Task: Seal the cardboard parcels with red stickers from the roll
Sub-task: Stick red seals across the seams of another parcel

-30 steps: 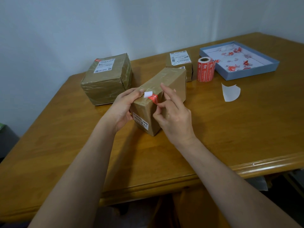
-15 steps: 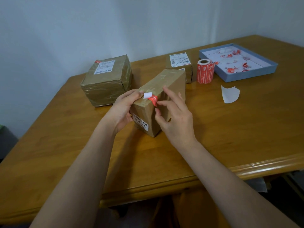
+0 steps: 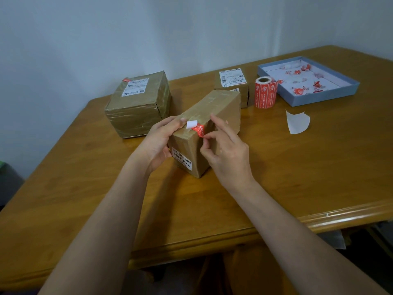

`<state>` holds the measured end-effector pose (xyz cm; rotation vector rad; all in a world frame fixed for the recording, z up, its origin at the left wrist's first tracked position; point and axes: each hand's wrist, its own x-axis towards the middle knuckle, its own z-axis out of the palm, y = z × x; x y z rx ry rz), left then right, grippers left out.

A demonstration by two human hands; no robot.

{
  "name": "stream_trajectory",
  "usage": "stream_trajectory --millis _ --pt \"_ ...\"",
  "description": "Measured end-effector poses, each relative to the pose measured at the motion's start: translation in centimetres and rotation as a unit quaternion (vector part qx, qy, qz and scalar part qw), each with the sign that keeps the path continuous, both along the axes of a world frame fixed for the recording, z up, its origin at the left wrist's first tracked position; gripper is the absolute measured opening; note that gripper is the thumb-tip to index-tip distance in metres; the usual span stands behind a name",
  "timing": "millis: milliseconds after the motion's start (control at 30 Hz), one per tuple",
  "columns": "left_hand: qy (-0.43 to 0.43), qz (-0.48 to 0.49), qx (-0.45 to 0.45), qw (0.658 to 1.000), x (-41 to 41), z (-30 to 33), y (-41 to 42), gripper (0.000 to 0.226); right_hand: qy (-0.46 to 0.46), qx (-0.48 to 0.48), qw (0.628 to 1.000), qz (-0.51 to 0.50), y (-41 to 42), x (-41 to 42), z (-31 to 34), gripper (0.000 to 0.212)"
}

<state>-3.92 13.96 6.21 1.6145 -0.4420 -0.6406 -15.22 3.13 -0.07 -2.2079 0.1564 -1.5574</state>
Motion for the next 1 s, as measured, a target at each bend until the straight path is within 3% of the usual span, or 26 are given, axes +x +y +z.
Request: stream_trajectory --millis 333,533,700,767,867,1000 --pt "0.009 0.002 -0.005 1.000 -0.1 0.1 0.1 0.027 -0.009 -0.012 1.000 0.007 0.0 -0.3 -0.1 0.003" --pt "0.011 0.002 -0.009 1.000 -0.2 0.1 -0.1 0.024 0.004 0.060 0.998 -0.024 -0.1 -0.8 0.3 0.019" --pt "0.016 0.005 -0.009 1.000 -0.1 0.1 -0.1 0.024 0.010 0.139 0.990 0.002 -0.4 -0.7 0.2 0.015" --pt "0.012 0.002 -0.007 1.000 0.0 0.0 -0.1 0.025 0.019 0.224 0.973 0.042 -0.2 -0.9 0.4 0.014" --pt "0.012 0.002 -0.009 1.000 0.0 0.0 -0.1 0.021 0.031 0.375 0.917 0.131 0.1 -1.5 1.0 0.017" --pt "0.005 -0.004 -0.012 1.000 -0.1 -0.1 -0.1 0.018 0.042 0.461 0.867 0.186 0.1 -1.6 1.4 0.012"
